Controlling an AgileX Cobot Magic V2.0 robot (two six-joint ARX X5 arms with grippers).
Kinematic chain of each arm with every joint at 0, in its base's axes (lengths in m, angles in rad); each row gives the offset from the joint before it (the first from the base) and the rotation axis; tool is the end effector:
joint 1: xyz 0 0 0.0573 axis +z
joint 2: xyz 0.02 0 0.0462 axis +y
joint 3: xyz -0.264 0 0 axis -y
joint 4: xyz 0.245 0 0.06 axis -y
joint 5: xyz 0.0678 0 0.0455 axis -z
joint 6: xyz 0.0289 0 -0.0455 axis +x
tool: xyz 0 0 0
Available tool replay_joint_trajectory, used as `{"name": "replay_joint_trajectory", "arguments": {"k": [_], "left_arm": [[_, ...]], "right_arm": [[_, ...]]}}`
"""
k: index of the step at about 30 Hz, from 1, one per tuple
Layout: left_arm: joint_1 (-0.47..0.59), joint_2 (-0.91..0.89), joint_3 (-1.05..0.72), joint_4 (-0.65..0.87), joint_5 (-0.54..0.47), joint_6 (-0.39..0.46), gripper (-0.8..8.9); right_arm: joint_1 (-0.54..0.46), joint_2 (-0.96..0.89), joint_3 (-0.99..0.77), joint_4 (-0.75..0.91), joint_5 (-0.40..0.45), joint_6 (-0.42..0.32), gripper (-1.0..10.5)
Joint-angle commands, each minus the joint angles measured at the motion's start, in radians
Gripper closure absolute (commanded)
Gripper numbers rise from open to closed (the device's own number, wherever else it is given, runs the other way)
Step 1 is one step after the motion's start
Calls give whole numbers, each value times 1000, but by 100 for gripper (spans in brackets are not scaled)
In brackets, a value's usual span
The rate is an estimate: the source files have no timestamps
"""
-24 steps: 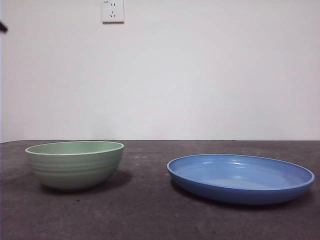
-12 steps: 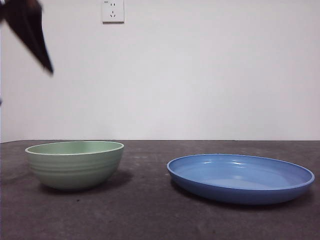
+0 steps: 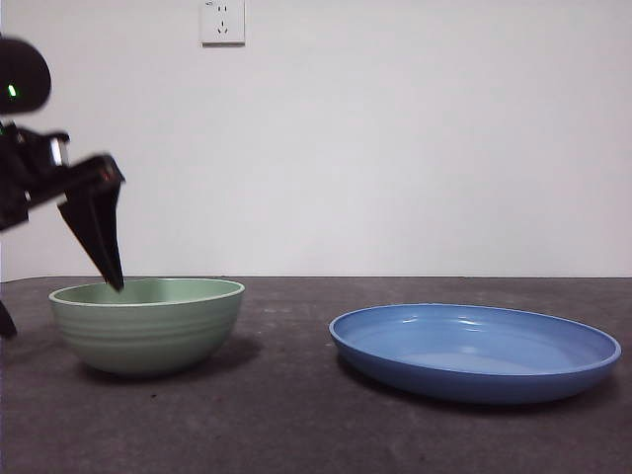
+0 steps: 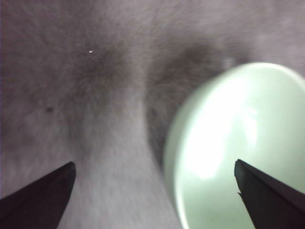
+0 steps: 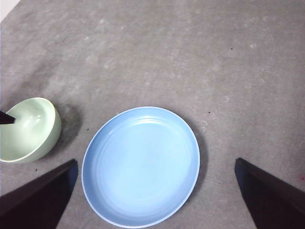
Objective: Place the green bowl on the blue plate
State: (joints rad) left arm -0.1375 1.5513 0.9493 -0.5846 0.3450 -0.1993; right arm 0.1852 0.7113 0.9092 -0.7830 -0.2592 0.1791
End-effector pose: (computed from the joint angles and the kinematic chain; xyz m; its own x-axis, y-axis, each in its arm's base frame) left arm 0.2823 -0.0489 0.1901 0.3030 -0.3834 -0.8725 0.0677 0.9219 -0.3815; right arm 0.1247 0.0309 0.3300 0.7448 0.4003 -0.5338 -0.2851 0.9143 0.2878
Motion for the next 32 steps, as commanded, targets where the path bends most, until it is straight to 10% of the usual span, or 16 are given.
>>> {"name": "replay_joint_trajectory", "arguments": {"k": [1, 18, 32], "left_arm": [[-2, 53, 22, 32, -1, 11, 283], [-5, 78, 23, 66, -1, 3, 805], [-196, 83, 235, -55, -103, -80, 804]], "right_arm": [[3, 7, 18, 3, -2, -19, 418], [3, 7, 18, 4, -2, -37, 418], [19, 7, 18, 4, -2, -37, 418]]}}
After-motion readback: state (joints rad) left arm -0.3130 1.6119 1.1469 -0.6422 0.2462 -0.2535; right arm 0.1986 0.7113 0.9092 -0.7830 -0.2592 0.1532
